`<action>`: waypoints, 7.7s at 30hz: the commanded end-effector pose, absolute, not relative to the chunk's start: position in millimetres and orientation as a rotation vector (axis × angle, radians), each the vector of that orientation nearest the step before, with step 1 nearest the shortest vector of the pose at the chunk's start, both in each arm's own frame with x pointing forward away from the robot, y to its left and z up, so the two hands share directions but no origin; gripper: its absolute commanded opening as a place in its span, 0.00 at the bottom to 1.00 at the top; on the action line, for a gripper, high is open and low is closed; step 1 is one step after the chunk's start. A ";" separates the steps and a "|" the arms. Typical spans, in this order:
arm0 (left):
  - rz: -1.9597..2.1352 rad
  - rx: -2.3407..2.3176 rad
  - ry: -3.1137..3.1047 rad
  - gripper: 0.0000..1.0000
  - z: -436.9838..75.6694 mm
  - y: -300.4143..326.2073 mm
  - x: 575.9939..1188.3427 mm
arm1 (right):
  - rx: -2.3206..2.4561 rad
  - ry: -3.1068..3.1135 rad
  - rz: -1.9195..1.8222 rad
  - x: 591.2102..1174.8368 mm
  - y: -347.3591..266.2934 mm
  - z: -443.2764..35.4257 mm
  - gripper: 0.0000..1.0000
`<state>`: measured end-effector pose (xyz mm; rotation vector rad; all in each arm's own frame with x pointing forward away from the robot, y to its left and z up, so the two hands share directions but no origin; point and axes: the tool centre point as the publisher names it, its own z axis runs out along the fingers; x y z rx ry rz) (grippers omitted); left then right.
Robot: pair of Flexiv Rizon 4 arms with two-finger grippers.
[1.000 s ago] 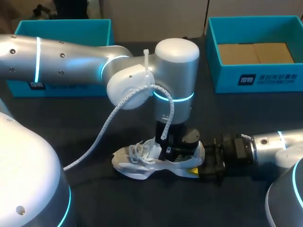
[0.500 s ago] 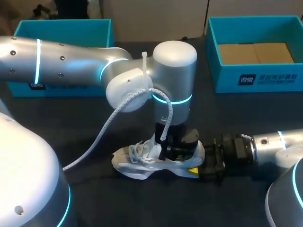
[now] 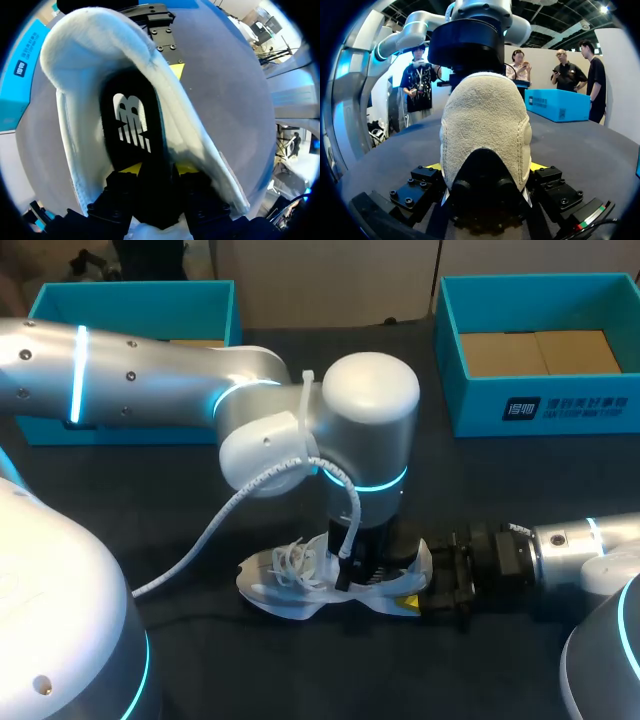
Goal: Take the shoe out of the shoebox, open the shoe tongue, remove and reinsert the insole, then place the shoe into the shoebox
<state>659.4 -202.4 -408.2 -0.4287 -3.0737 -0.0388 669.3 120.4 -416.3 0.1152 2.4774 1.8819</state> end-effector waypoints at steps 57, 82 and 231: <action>0.272 -0.363 -2.956 0.00 -357.7 -182.3 663.2 | 0.115 2.480 1.878 668.6 121.3 -414.4 0.00; 0.303 -0.250 -3.072 0.00 -346.4 -187.3 658.1 | 0.115 2.480 1.878 668.6 121.3 -414.4 0.00; 0.390 -0.343 -3.176 0.00 -313.1 -244.2 674.1 | 0.115 2.480 1.878 668.6 121.3 -414.4 0.00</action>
